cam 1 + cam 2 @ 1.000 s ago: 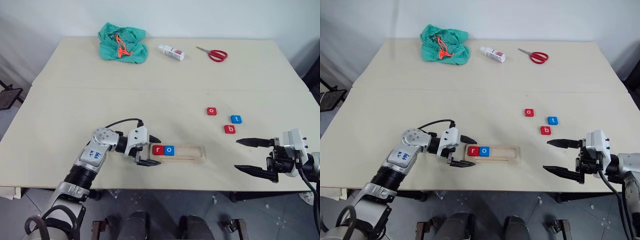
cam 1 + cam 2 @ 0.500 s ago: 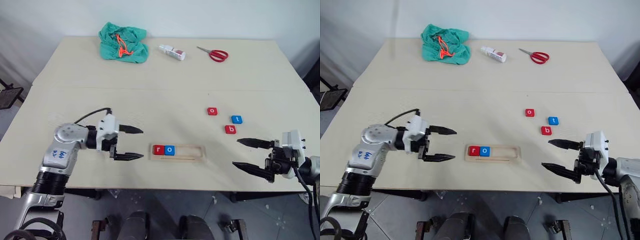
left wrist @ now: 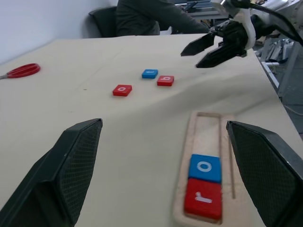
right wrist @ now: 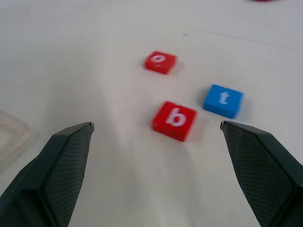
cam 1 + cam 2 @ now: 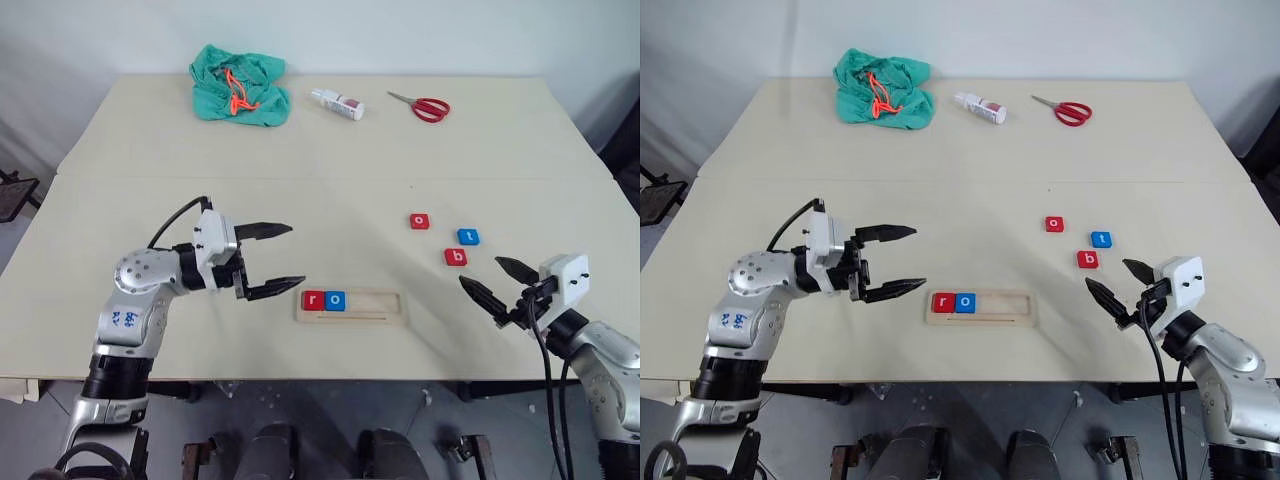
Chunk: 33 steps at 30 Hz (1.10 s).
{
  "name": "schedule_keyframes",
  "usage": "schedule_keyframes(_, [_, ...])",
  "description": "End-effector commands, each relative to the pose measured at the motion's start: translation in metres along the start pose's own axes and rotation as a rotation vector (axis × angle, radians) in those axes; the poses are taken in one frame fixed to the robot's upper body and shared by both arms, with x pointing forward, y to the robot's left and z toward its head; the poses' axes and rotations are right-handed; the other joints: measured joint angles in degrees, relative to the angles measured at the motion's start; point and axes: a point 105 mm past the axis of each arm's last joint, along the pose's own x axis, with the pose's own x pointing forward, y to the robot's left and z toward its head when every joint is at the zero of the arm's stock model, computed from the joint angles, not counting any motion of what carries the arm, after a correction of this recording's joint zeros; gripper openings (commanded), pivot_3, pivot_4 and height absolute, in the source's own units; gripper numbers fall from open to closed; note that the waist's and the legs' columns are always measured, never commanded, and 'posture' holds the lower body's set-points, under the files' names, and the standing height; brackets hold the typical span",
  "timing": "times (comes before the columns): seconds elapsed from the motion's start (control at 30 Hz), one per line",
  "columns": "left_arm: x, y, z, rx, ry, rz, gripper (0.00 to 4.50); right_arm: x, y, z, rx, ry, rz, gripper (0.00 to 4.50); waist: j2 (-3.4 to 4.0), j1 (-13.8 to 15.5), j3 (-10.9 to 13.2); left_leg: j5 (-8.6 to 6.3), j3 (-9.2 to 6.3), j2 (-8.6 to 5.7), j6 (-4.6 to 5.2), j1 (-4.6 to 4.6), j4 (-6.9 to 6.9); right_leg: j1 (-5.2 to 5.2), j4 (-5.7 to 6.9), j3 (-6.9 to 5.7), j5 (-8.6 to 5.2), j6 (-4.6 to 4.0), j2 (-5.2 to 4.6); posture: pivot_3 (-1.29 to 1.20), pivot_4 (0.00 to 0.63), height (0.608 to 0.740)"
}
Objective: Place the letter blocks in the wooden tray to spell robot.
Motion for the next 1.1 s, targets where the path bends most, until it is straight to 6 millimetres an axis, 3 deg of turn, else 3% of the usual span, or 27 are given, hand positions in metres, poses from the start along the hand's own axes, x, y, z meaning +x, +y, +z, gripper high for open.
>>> schedule_keyframes(0.03, [-0.015, -0.009, -0.006, 0.004, -0.019, 0.012, 4.46, -0.012, 0.005, 0.006, -0.045, -0.032, -0.080, 4.50, 0.04, 0.1, 0.0, 0.00, 0.00, 0.00, 0.00, -0.01, -0.01, -0.05, 0.02, 0.01, 0.00, 0.00, 0.00, 0.00, 0.150, 0.740])
schedule_keyframes(0.33, [-0.043, -0.027, -0.031, -0.034, 0.027, -0.105, 4.46, -0.026, 0.015, -0.005, -0.021, 0.056, -0.165, 4.50, 0.15, 0.3, -0.1, 0.06, 0.07, -0.06, 0.05, 0.00, 0.11, 0.00, 0.02, 0.16, 0.00, 0.00, -0.03, 0.00, 0.150, 0.740])
schedule_keyframes(0.7, [-0.046, -0.019, -0.037, -0.010, 0.029, -0.077, 4.46, -0.029, 0.014, -0.006, -0.021, 0.099, -0.162, 4.50, 0.16, 0.2, -0.1, 0.06, 0.09, -0.05, 0.06, 0.00, 0.09, -0.01, 0.05, 0.16, 0.00, 0.00, -0.03, 0.00, 0.150, 0.740])
schedule_keyframes(0.87, [-0.045, -0.018, -0.037, 0.000, 0.023, -0.071, 4.46, -0.021, 0.008, -0.005, 0.023, 0.092, -0.209, 4.50, 0.16, 0.2, -0.1, 0.06, 0.10, -0.05, 0.05, 0.02, 0.09, -0.02, 0.07, 0.16, 0.00, 0.00, -0.02, 0.00, 0.150, 0.740])
schedule_keyframes(1.1, [-0.041, -0.020, -0.036, 0.011, 0.005, -0.058, 4.46, 0.022, 0.002, 0.000, 0.091, 0.088, -0.249, 4.50, 0.17, -0.1, -0.1, 0.07, 0.10, -0.03, 0.05, 0.03, 0.09, -0.07, 0.16, 0.17, 0.00, 0.00, -0.01, 0.00, 0.150, 0.740])
